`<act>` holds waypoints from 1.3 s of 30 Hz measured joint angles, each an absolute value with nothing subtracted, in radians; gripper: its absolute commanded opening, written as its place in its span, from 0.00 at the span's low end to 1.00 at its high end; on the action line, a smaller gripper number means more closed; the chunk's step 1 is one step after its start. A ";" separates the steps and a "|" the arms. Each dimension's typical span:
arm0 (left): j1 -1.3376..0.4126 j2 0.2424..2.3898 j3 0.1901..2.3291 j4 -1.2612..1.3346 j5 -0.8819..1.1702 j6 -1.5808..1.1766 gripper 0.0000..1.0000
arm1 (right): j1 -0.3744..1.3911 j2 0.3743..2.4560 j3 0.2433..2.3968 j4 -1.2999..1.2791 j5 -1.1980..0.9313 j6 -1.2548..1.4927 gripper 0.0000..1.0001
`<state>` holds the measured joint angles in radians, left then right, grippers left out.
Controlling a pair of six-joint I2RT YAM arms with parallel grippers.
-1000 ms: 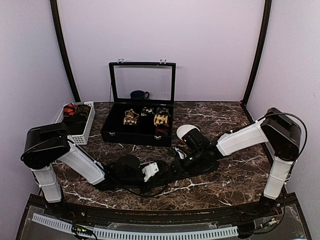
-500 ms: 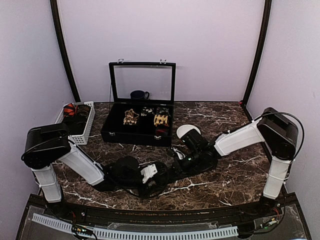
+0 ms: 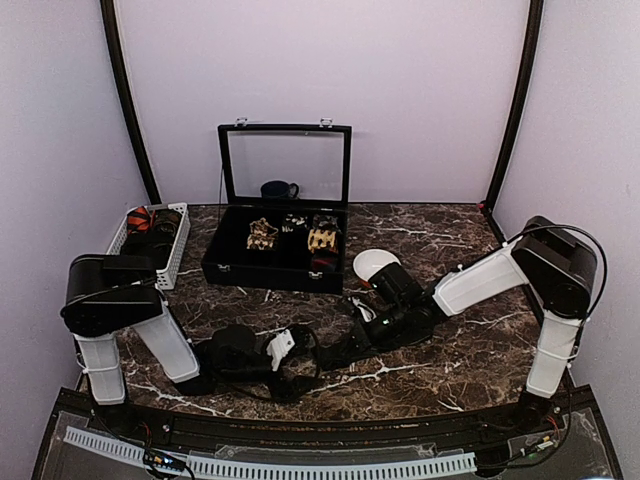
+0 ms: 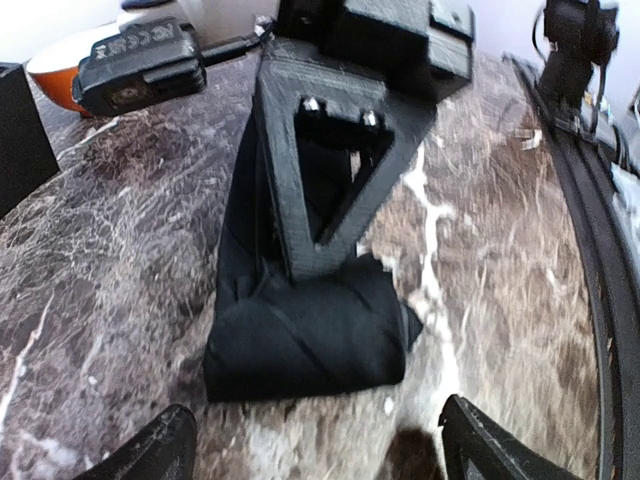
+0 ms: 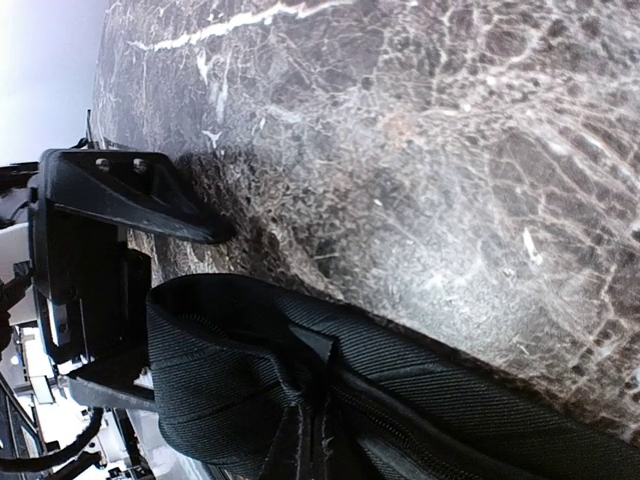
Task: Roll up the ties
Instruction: Roll the tie at the center of the board.
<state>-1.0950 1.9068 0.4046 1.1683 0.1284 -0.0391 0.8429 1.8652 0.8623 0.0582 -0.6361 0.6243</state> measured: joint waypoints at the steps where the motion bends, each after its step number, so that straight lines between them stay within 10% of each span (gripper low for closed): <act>1: -1.098 1.935 0.405 1.216 0.126 -0.062 0.87 | 0.843 1.865 0.860 0.064 -0.636 0.622 0.00; 7: -1.144 2.084 0.459 1.452 0.056 -0.150 0.81 | 0.842 1.875 0.850 0.108 -0.640 0.614 0.00; 17: -1.154 2.142 0.497 1.499 -0.015 -0.124 0.42 | 0.839 1.877 0.830 0.158 -0.647 0.614 0.09; 26: -1.161 1.958 0.551 1.071 -0.056 -0.027 0.37 | 0.823 1.784 0.828 0.046 -0.603 0.614 0.46; 39: -1.161 1.898 0.722 0.680 -0.037 -0.008 0.38 | 0.815 1.771 0.925 -0.068 -0.668 0.635 0.38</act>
